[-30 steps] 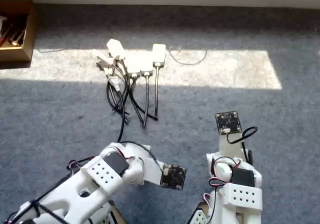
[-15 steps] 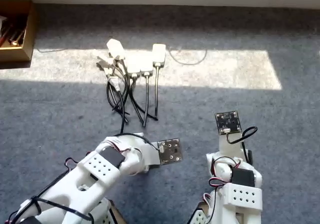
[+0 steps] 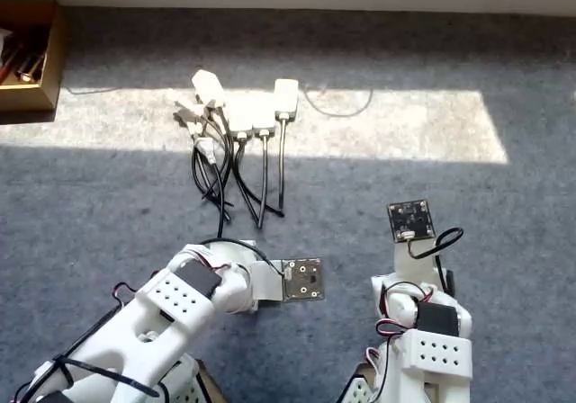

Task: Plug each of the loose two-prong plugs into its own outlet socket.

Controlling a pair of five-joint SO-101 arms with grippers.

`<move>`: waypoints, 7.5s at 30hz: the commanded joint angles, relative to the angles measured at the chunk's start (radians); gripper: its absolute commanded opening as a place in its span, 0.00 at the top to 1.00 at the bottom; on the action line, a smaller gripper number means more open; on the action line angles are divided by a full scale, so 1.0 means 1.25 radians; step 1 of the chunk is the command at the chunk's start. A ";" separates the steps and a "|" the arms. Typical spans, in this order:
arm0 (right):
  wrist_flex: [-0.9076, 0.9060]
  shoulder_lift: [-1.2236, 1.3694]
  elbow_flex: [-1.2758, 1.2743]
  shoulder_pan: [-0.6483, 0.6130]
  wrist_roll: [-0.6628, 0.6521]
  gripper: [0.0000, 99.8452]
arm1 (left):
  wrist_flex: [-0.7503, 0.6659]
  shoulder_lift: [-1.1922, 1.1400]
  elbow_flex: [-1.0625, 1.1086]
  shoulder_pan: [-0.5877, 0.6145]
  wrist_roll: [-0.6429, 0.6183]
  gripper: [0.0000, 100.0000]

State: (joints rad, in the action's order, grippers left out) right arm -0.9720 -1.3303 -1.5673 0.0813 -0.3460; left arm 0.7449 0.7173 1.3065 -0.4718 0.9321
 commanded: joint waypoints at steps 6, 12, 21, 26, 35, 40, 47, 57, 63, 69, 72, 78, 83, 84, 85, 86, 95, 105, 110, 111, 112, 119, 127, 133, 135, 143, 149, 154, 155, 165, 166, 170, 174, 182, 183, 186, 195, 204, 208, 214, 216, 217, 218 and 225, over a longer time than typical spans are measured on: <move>0.013 -0.007 0.003 -0.007 0.001 0.66 | 0.015 0.008 -0.067 0.010 0.002 0.80; 0.013 -0.007 0.003 -0.007 0.001 0.66 | 0.015 0.008 -0.110 0.003 0.001 0.80; 0.015 -0.007 -0.012 -0.007 0.000 0.66 | 0.206 0.008 -0.111 -0.060 0.006 0.80; 0.015 -0.007 -0.012 -0.007 0.000 0.66 | 0.249 0.009 -0.188 -0.020 0.002 0.80; 0.015 -0.007 -0.012 -0.007 0.000 0.66 | 0.225 0.110 -0.429 0.316 -0.223 0.80; 0.015 -0.007 -0.012 -0.008 0.000 0.66 | 0.264 0.187 -0.390 0.328 -0.204 0.80; 0.015 -0.007 -0.012 -0.008 0.000 0.66 | -0.122 0.153 -0.348 0.438 -0.460 0.80; 0.015 -0.007 -0.012 -0.008 0.000 0.66 | 0.146 -0.667 -1.015 0.503 -0.689 0.80; 0.015 -0.007 -0.012 -0.008 0.000 0.66 | 0.408 -1.108 -1.628 0.489 -0.792 0.80; 0.015 -0.007 -0.012 -0.008 0.000 0.66 | 0.536 -1.438 -2.165 0.477 -0.892 0.80; 0.015 -0.007 -0.012 -0.008 0.000 0.66 | 0.539 -1.573 -2.341 0.473 -0.899 0.80; 0.015 -0.007 -0.012 -0.008 0.000 0.66 | 0.525 -1.663 -2.361 0.479 -0.900 0.86; 0.015 -0.007 -0.012 -0.008 0.000 0.66 | 0.532 -1.654 -2.367 0.485 -0.895 1.00; 0.015 -0.007 -0.012 -0.008 -0.001 0.66 | 0.545 -1.645 -2.368 0.485 -0.894 0.99; 0.015 -0.007 -0.012 -0.008 -0.001 0.66 | 0.559 -1.634 -2.368 0.483 -0.891 0.99; 0.015 -0.007 -0.012 -0.008 -0.001 0.66 | 0.577 -1.620 -2.368 0.479 -0.875 0.99; 0.015 -0.007 -0.012 -0.008 -0.001 0.66 | 0.829 -1.374 -2.357 0.311 -0.724 0.99; 0.017 -0.007 -0.012 -0.002 0.000 0.66 | 0.829 -1.029 -1.741 0.107 -0.473 1.00; 0.015 -0.007 -0.006 0.073 0.005 0.66 | 0.819 -0.840 -1.536 -0.034 -0.444 1.00; 0.015 -0.007 -0.004 0.096 0.005 0.66 | 0.818 -0.807 -1.507 -0.064 -0.444 1.00; 0.015 -0.007 -0.003 0.118 0.005 0.66 | 0.818 -0.776 -1.472 -0.098 -0.444 1.00; 0.012 -0.008 0.028 0.235 -0.009 0.66 | 0.675 -0.632 -1.159 -0.277 -0.458 1.00; -0.051 -0.008 0.026 0.311 -0.083 0.66 | 0.419 -0.627 -0.906 -0.341 -0.490 0.87; -0.082 -0.008 0.028 0.314 -0.085 0.66 | 0.287 -0.628 -0.970 -0.331 -0.594 0.83; -0.083 -0.008 0.028 0.316 -0.086 0.66 | 0.280 -0.628 -1.024 -0.282 -0.625 0.83; -0.085 -0.008 0.024 0.312 -0.113 0.66 | 0.458 -0.565 -1.207 -0.104 -0.630 0.83; -0.132 -0.003 0.066 0.256 -0.113 0.66 | 0.613 -0.431 -1.286 0.134 -0.716 0.83; -0.262 -0.002 0.233 0.149 -0.141 0.66 | 0.647 -0.427 -1.165 0.401 -0.766 0.83; -0.315 -0.001 0.292 0.127 -0.150 0.66 | 0.647 -0.430 -1.125 0.436 -0.748 0.83; -0.422 0.145 0.436 0.025 -0.150 0.66 | 0.617 -0.348 -0.644 0.179 -0.255 0.83; -0.397 0.172 0.424 0.030 -0.149 0.66 | 0.605 -0.321 -0.586 0.112 -0.247 0.83; -0.238 0.258 0.373 0.105 -0.097 0.66 | 0.450 -0.191 -0.365 -0.110 -0.263 0.83; -0.074 0.309 0.310 0.245 -0.088 0.66 | 0.297 -0.089 -0.246 -0.199 -0.296 0.83; 0.063 0.315 0.191 0.321 -0.028 0.66 | 0.149 -0.083 -0.195 -0.212 -0.297 0.83; 0.075 0.315 0.177 0.319 -0.027 0.66 | 0.146 -0.083 -0.193 -0.217 -0.297 0.83; 0.106 0.315 0.149 0.305 -0.027 0.66 | 0.140 -0.084 -0.185 -0.241 -0.297 0.83; 0.109 0.315 0.144 0.300 -0.028 0.66 | 0.134 -0.084 -0.102 -0.338 -0.339 0.83; 0.109 0.315 0.142 0.300 -0.028 0.66 | 0.130 -0.084 -0.080 -0.331 -0.341 0.95; 0.107 0.315 0.141 0.300 -0.028 0.66 | 0.095 -0.084 -0.079 -0.256 -0.339 0.98; 0.106 0.315 0.139 0.300 -0.028 0.66 | 0.066 -0.085 -0.077 -0.192 -0.338 0.98; 0.106 0.315 0.139 0.300 -0.028 0.66 | 0.066 -0.085 -0.077 -0.193 -0.338 0.98; 0.106 0.315 0.139 0.300 -0.028 0.66 | 0.066 -0.085 -0.077 -0.193 -0.338 0.98; 0.106 0.315 0.138 0.300 -0.028 0.66 | 0.066 -0.085 -0.077 -0.193 -0.338 0.98; 0.107 0.315 0.125 0.273 -0.028 0.66 | 0.072 -0.085 -0.137 -0.240 -0.347 1.00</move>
State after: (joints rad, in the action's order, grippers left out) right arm -0.8539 -0.9406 -1.4185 0.4634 -0.3890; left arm 0.8385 0.6038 1.2114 -0.7281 0.5086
